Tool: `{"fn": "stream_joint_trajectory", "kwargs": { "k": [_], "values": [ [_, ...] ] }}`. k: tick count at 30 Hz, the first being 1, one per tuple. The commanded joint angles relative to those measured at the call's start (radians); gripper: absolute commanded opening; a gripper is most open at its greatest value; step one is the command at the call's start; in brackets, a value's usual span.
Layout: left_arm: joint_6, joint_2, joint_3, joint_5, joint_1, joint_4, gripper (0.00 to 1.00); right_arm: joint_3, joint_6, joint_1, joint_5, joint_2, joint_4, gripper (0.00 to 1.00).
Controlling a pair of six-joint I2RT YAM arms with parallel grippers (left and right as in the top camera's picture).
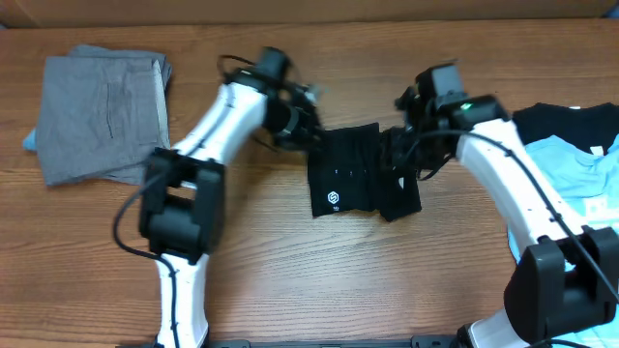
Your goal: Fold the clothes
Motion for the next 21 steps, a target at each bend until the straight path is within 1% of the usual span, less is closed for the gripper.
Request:
{"fn": "stream_joint_trajectory", "kwargs": {
  "k": [1, 4, 5, 7, 8, 10, 12, 15, 17, 19, 21],
  "values": [
    [0.128, -0.031, 0.029, 0.022, 0.027, -0.073, 0.21, -0.095, -0.057, 0.056, -0.036, -0.001, 0.063, 0.56],
    [0.264, -0.031, 0.029, -0.017, 0.019, -0.179, 0.20, -0.168, -0.069, 0.093, -0.023, 0.007, 0.134, 0.44],
    [0.300, -0.031, 0.028, -0.041, 0.008, -0.206, 0.20, -0.186, -0.047, 0.098, 0.003, 0.010, 0.154, 0.39],
    [0.339, -0.030, 0.022, -0.109, -0.019, -0.237, 0.21, -0.214, 0.078, 0.097, 0.121, 0.018, 0.192, 0.26],
    [0.349, -0.030, 0.019, -0.140, -0.033, -0.243, 0.22, -0.224, 0.146, 0.090, 0.201, 0.022, 0.208, 0.22],
    [0.356, -0.030, 0.004, -0.217, -0.064, -0.245, 0.22, -0.231, 0.241, 0.062, 0.321, 0.030, 0.230, 0.22],
    [0.356, -0.029, -0.014, -0.267, -0.091, -0.240, 0.23, -0.231, 0.265, 0.027, 0.347, 0.034, 0.262, 0.22],
    [0.354, -0.029, -0.050, -0.301, -0.121, -0.216, 0.24, -0.231, 0.264, -0.031, 0.327, 0.034, 0.315, 0.22],
    [0.333, -0.029, -0.076, -0.333, -0.132, -0.201, 0.24, -0.231, 0.264, -0.060, 0.286, 0.034, 0.336, 0.22],
    [0.301, -0.029, -0.090, -0.365, -0.133, -0.201, 0.19, -0.227, 0.251, -0.078, 0.249, 0.034, 0.335, 0.22],
    [0.283, -0.029, -0.091, -0.374, -0.125, -0.216, 0.18, -0.214, 0.203, -0.088, 0.187, 0.032, 0.313, 0.22]
  ]
}}
